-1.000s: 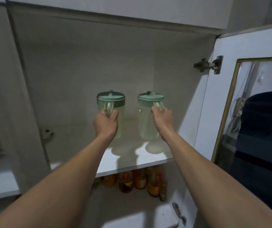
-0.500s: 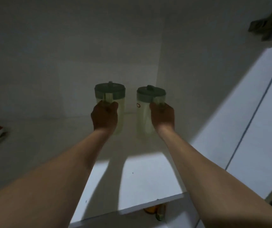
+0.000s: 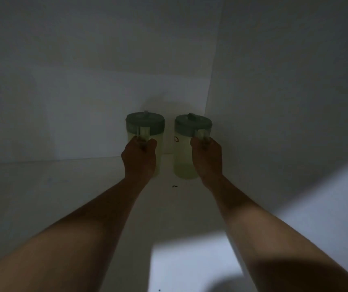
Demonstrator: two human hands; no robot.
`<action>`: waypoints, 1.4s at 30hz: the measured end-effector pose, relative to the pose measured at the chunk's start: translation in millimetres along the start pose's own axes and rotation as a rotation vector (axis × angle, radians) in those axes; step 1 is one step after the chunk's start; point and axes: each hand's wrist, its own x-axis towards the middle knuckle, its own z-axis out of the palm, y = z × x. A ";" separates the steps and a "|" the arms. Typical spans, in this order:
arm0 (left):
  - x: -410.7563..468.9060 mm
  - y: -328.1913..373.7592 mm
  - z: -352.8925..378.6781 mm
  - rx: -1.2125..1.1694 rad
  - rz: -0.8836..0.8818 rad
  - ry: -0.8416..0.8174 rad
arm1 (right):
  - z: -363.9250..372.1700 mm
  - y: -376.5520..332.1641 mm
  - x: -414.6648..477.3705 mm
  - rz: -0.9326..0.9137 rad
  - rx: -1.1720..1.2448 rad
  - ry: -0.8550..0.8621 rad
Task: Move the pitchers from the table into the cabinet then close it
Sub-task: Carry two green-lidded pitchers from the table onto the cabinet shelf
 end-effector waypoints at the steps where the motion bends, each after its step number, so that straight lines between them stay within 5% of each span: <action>1: 2.5 -1.0 2.1 0.009 0.006 0.007 | 2.7 1.2 2.9 0.008 0.015 -0.009; 13: 10.2 1.2 5.8 0.171 -0.081 -0.050 | -2.8 -7.5 5.3 0.080 -0.118 -0.096; 18: -9.1 17.9 -8.1 0.370 -0.052 0.054 | -20.8 -23.8 -17.7 0.033 -0.262 -0.037; 33: -119.1 124.7 -146.6 0.736 0.470 -0.172 | -101.5 -161.2 -170.6 -0.140 -0.639 -0.115; 42: -190.8 179.0 -274.7 0.822 0.527 -0.114 | -95.8 -244.5 -269.7 -0.339 -0.706 -0.245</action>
